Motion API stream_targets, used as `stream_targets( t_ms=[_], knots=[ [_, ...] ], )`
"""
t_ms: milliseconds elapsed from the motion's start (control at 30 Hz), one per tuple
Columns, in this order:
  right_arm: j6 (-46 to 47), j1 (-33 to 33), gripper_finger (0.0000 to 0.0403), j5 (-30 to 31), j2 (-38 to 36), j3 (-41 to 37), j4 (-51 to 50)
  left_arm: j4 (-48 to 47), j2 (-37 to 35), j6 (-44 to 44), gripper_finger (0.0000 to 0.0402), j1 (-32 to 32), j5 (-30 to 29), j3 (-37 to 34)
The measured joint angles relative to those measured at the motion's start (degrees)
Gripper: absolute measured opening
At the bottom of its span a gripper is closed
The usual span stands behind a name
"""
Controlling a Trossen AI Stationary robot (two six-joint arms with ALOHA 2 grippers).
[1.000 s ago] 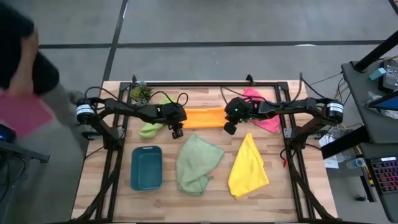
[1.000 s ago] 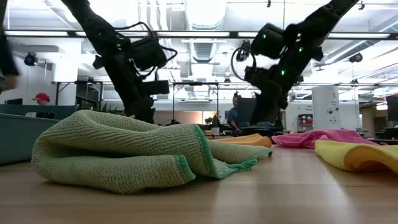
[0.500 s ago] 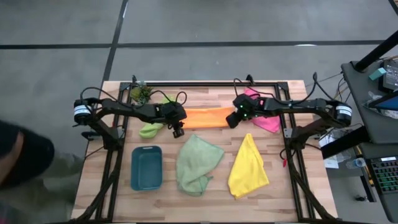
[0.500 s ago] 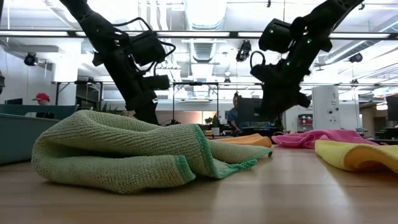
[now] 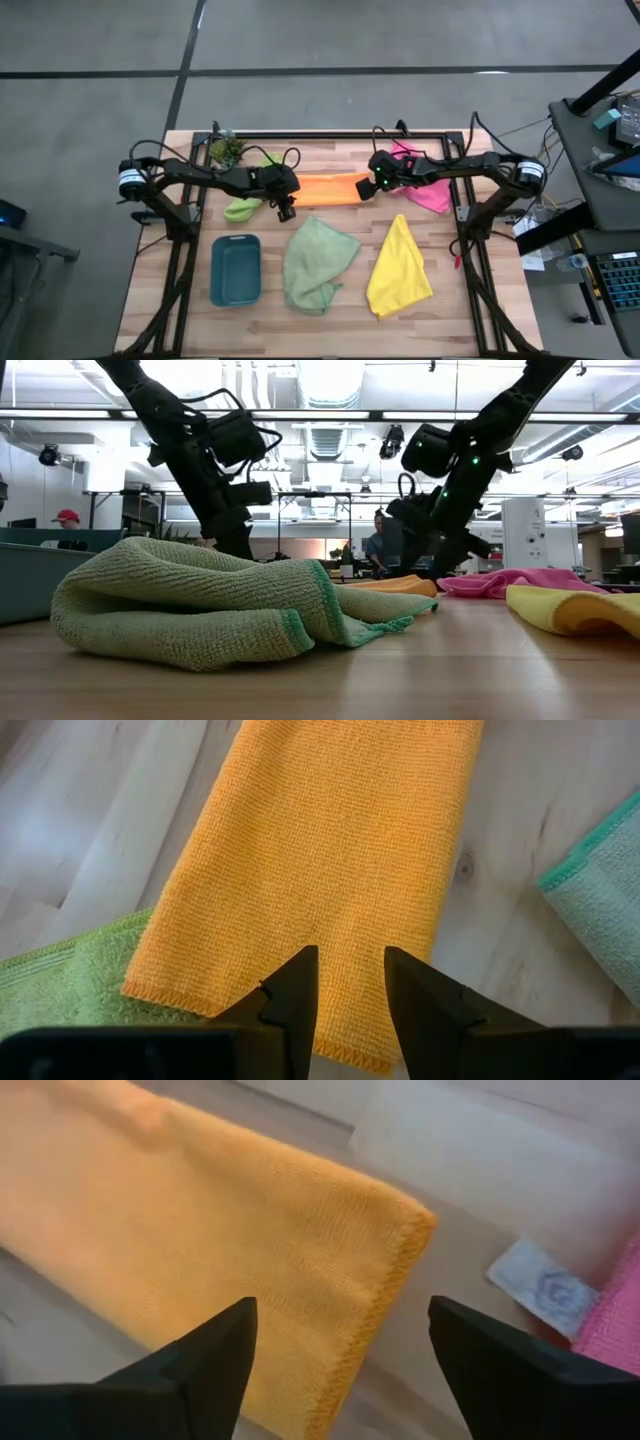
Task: Fold microfiber towels
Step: Fold the orange microfiber cloth
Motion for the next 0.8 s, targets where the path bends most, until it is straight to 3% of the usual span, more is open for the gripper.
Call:
stream_targets(
  t_ms=[300, 467, 600, 800],
  knots=[
    [0.7, 0.1, 0.0288, -0.6, 3.5, 0.0, 3.1, 0.2, 0.0, 0.0, 0.0102, 0.0, -1.3, 0.0],
    [0.7, 0.2, 0.0280, -4.3, 6.1, 0.0, 7.1, 0.2, 0.0, 0.0, 0.0102, 0.0, -1.3, 0.0],
    [1.3, 0.2, 0.0242, -4.9, 7.4, 0.0, 10.1, 0.2, 0.0, 0.0, 0.0102, 0.0, -1.3, 0.0],
    [1.4, 0.2, 0.0148, -5.2, 7.4, 0.0, 10.3, 0.2, 0.0, 0.0, 0.0102, 0.0, -1.3, 0.0]
  ],
)
